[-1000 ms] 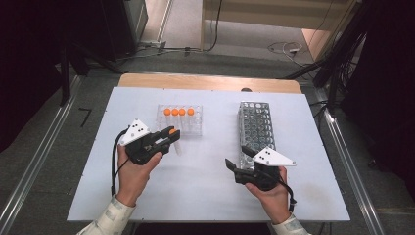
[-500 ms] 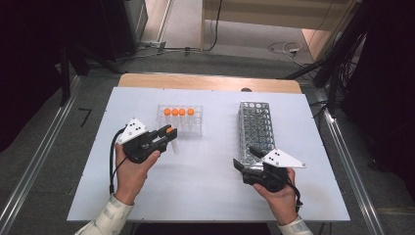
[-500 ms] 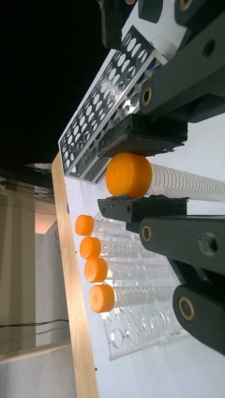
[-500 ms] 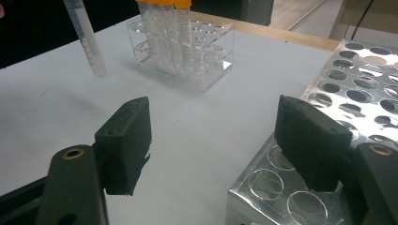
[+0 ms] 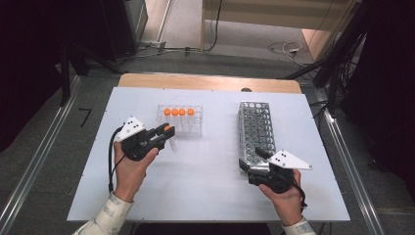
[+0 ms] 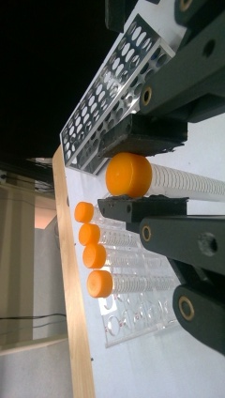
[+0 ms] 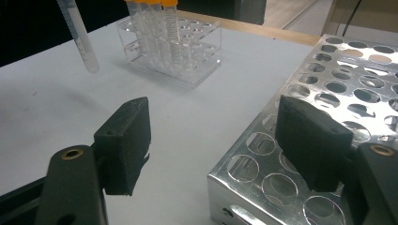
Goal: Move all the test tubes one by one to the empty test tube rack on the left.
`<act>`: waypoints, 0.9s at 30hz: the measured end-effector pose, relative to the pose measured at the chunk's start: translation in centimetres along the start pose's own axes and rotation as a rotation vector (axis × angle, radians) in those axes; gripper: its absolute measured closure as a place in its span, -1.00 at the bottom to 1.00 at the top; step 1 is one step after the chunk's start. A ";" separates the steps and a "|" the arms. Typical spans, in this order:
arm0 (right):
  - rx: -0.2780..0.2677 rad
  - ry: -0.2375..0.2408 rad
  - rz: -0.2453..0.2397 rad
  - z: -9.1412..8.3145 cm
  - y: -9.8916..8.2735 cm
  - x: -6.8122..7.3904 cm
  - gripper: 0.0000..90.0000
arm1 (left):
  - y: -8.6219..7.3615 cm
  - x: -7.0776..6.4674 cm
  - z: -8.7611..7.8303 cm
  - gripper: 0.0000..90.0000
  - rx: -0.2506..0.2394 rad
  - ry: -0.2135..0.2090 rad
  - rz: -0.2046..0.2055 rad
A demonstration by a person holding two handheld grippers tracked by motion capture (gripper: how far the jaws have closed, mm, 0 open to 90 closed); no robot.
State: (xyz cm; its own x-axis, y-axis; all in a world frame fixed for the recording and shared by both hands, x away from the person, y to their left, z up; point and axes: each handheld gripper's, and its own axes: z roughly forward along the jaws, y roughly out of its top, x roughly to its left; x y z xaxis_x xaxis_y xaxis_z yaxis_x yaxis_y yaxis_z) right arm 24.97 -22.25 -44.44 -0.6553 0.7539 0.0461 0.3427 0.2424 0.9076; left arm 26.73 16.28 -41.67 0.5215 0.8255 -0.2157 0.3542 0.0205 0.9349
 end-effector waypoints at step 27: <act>-0.008 -0.028 0.019 -1.1 -0.4 -1.2 -0.44 | 0.6 1.6 0.0 0.56 -0.008 0.039 -0.027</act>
State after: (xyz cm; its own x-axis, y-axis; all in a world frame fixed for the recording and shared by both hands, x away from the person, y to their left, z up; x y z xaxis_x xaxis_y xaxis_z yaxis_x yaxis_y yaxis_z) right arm 24.88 -23.97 -44.36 -0.6296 0.7752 0.0520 0.3494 0.2227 0.9101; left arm 27.74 17.61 -41.49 0.4812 0.8460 -0.2297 0.3615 0.0473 0.9312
